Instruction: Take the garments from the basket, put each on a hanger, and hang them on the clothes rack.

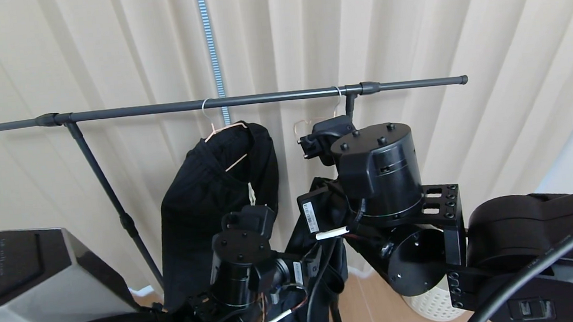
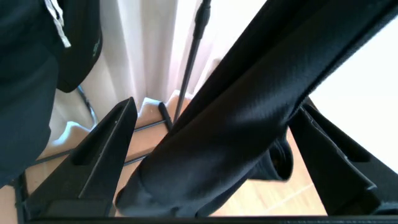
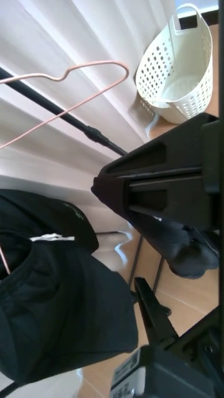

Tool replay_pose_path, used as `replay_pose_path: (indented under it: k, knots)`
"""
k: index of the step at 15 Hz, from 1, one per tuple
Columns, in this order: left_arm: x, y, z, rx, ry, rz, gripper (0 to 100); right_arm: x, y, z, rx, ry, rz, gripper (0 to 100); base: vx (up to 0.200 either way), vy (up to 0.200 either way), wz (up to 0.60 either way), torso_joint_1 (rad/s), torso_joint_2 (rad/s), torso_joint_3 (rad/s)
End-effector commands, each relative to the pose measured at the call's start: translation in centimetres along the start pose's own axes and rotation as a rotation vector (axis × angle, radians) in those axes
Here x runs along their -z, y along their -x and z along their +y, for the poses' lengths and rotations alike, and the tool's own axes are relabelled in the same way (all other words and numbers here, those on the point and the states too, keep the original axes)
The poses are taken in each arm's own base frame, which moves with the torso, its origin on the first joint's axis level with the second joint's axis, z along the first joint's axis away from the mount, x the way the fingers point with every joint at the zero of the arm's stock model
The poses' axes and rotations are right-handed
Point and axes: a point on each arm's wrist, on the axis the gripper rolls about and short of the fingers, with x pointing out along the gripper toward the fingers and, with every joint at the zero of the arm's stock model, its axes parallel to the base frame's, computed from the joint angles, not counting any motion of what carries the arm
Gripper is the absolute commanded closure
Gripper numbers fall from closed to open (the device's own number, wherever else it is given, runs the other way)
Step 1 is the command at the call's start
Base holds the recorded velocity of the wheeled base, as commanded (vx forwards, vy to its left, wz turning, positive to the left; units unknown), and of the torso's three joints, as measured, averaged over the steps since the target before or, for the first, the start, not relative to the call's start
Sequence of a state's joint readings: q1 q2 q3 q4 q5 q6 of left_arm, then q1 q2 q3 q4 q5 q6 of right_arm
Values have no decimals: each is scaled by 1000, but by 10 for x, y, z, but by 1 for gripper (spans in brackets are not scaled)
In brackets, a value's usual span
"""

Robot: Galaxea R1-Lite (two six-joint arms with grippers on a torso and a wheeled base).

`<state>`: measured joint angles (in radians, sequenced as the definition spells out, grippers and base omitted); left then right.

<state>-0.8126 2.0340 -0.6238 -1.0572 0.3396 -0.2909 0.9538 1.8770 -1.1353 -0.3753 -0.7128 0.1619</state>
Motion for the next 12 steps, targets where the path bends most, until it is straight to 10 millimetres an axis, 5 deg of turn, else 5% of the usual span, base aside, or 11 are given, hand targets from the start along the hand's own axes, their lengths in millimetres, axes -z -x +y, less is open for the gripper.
replay_pose_path:
  k: [1,12]
  knots:
    - [10,-6,-4,-10,-16,24,0,-1,-1,1,4,-2,-3,100,0,0,0,0,0,0]
    - [16,-5,0,-41,-38,39,0,-8,-9,-15,99,-26,-23,100,0,0,0,0,0,0]
